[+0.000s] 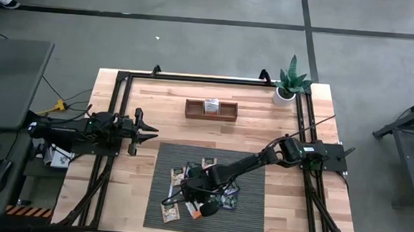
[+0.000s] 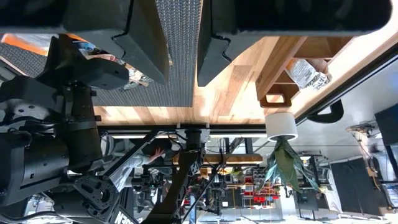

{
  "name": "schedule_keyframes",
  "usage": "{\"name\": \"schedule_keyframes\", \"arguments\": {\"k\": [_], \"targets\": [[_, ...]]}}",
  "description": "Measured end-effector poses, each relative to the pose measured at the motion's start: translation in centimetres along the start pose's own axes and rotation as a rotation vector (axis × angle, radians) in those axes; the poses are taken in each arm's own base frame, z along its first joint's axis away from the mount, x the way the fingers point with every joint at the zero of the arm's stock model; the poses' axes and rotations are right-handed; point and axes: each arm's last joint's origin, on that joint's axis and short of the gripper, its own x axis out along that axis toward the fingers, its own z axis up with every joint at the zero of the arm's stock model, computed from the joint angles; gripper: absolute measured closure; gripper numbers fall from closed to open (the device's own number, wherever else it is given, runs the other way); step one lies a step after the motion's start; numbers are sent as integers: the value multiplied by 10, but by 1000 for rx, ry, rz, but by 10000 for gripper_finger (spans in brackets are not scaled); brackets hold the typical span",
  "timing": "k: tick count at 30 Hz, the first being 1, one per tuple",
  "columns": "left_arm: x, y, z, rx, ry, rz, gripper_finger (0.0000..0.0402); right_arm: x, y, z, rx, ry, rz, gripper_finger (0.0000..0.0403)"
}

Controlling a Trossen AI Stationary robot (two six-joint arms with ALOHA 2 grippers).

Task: Pick & Place Tea
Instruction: Put the orange tea bag into the middle compartment of the wooden organizer

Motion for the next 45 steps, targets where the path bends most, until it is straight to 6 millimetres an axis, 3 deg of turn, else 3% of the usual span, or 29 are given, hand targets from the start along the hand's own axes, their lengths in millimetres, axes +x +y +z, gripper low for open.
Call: {"name": "schedule_keyframes", "arguments": {"k": [6,16,26,35,45], "targets": [[0,0,0,0,-1,0,319,0,-1,0,-2,2,-13,398],[0,0,0,0,0,0,319,-11,2,3,5,34,0,398],[0,0,0,0,0,0,319,-43,10,25,-38,3,-41,401],[0,0,0,0,-1,0,319,-77,2,36,-44,31,-387,402],[0,0,0,0,-1,0,319,-85,-30,28,53,91,-768,402]]}}
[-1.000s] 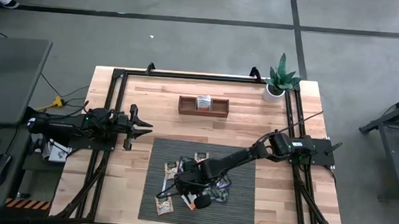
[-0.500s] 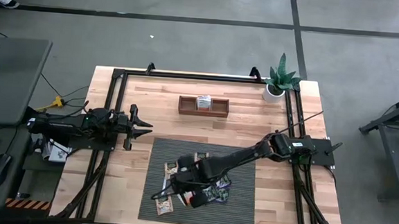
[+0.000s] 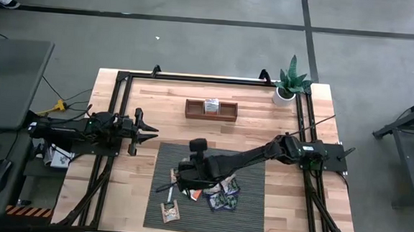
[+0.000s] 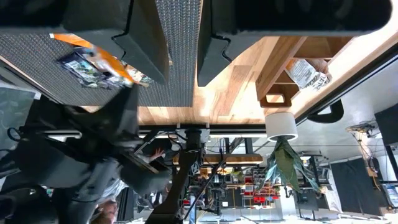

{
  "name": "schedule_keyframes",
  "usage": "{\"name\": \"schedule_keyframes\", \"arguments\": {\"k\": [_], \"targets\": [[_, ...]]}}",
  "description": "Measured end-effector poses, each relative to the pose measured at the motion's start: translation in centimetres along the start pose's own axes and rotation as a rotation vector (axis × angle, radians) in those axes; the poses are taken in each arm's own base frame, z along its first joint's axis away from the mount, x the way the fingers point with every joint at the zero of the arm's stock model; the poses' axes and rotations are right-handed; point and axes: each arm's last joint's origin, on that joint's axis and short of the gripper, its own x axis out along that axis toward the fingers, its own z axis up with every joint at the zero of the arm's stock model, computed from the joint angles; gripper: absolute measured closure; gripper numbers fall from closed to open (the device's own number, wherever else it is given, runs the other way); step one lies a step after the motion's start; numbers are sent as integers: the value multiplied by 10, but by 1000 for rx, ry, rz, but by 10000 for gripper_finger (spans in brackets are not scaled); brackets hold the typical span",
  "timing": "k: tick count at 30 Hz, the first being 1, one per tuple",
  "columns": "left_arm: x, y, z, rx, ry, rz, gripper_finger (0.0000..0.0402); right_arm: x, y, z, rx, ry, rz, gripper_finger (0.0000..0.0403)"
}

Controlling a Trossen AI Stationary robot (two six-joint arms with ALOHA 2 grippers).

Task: Pick & Place Tea
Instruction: Put the orange tea bag into the middle compartment of the wooden organizer

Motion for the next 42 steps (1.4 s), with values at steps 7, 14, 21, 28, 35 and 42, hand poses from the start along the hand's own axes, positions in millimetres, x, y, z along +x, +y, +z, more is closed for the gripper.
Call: {"name": "schedule_keyframes", "arguments": {"k": [7,14,21,28,35,42], "targets": [[0,0,0,0,0,0,319,14,-25,-11,57,107,-157,403],[0,0,0,0,0,0,319,11,-47,-18,108,156,-213,403],[0,0,0,0,0,0,319,4,-71,-30,147,228,-278,402],[0,0,0,0,0,0,319,-13,-92,-42,189,259,-419,402],[0,0,0,0,0,0,319,-18,-105,-62,246,258,-491,402],[0,0,0,0,0,0,319,-3,-114,-107,262,210,-490,402]]}}
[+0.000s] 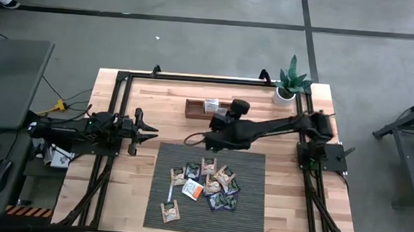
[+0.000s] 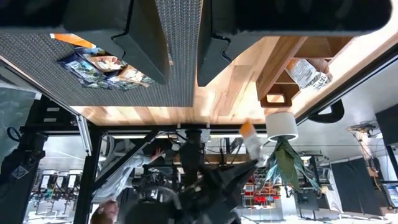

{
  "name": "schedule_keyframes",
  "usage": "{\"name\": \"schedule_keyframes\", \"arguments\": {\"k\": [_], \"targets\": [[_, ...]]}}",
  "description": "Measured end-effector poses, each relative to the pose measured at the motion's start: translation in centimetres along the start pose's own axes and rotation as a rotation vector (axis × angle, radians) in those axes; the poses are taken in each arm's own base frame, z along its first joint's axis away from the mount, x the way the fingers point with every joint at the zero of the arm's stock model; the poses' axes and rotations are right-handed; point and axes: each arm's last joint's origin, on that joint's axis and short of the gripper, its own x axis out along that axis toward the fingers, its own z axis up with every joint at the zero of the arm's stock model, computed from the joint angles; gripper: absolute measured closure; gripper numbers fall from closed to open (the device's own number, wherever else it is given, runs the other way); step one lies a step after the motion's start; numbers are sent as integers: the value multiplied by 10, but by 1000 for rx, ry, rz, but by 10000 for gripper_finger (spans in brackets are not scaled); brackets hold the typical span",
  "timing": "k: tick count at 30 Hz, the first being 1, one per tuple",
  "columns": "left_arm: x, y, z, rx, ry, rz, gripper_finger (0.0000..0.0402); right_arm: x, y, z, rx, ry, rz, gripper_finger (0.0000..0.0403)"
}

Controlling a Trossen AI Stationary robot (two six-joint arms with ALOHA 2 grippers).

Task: Pick & Place Tea
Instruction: Put the orange tea bag into the middle compartment of the wooden organizer

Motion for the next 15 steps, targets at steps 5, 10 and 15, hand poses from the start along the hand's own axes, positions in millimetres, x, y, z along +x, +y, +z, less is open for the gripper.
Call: {"name": "schedule_keyframes", "arguments": {"k": [5,10,15], "targets": [[0,0,0,0,0,0,319,27,5,-21,-48,-80,25,402],[0,0,0,0,0,0,319,55,9,-23,-66,-138,22,403],[0,0,0,0,1,0,319,71,2,-19,-37,-163,-4,403]]}}
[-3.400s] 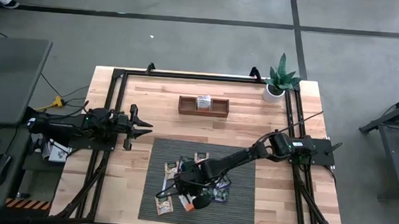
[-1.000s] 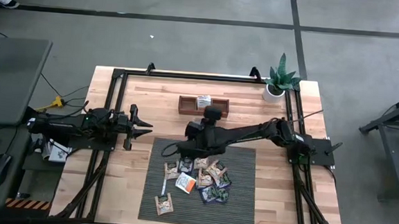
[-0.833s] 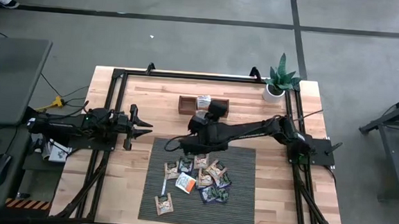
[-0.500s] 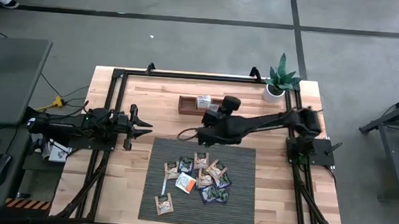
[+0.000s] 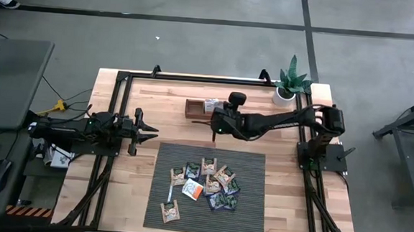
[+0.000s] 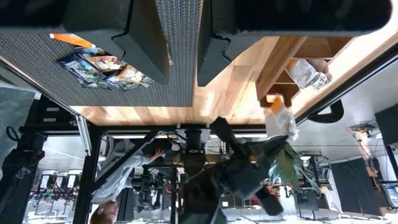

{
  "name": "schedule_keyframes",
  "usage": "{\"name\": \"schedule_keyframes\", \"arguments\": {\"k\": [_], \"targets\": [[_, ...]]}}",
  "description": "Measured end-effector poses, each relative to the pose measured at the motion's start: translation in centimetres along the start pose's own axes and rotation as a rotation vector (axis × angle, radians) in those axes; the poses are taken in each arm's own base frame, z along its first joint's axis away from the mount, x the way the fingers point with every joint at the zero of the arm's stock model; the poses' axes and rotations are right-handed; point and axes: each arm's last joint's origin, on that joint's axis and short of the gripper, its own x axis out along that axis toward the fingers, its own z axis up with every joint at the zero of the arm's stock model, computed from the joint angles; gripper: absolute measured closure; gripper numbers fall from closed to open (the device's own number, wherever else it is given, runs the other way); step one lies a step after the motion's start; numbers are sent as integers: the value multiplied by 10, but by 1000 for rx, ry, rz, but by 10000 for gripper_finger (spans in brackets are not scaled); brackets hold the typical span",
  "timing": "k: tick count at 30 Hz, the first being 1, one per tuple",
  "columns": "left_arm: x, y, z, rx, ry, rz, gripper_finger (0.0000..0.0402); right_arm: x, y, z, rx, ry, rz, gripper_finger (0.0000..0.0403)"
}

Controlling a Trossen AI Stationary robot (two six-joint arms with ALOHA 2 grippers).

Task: Pick & Place Tea
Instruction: Put the orange tea bag into the middle compartment of the wooden organizer

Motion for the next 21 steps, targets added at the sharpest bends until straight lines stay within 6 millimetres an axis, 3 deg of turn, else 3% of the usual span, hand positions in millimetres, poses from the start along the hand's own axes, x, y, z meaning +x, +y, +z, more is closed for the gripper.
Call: {"name": "schedule_keyframes", "arguments": {"k": [21], "targets": [[0,0,0,0,-1,0,319,41,5,7,52,-61,60,403]]}}
